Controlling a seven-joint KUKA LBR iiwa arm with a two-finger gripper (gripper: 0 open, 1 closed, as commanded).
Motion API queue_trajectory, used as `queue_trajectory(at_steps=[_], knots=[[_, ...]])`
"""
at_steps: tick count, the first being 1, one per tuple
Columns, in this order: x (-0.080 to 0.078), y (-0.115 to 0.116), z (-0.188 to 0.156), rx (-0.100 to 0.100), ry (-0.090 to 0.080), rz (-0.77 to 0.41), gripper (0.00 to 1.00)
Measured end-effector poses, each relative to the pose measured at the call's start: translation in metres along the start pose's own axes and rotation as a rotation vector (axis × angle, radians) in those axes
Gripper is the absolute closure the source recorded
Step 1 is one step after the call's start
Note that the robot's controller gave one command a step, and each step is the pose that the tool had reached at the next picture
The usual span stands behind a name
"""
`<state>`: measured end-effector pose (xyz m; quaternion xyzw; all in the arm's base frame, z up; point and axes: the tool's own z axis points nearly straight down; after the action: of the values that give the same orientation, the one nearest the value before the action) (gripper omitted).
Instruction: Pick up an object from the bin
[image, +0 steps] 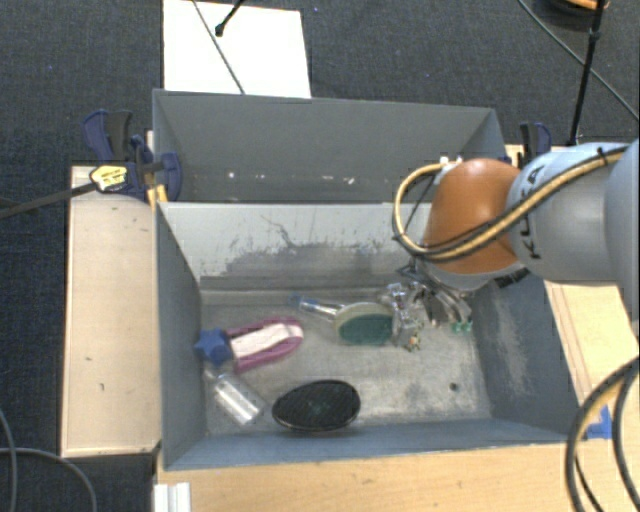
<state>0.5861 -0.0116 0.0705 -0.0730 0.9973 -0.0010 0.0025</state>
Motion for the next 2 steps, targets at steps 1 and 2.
queue_trajectory(at_steps=[1,2], knots=[[0.0001,0.0087,-0.1141,-0.001,-0.007,0.053,1.00],[0.0018,0.0087,-0.1089,-0.003,0.002,0.055,0.00]])
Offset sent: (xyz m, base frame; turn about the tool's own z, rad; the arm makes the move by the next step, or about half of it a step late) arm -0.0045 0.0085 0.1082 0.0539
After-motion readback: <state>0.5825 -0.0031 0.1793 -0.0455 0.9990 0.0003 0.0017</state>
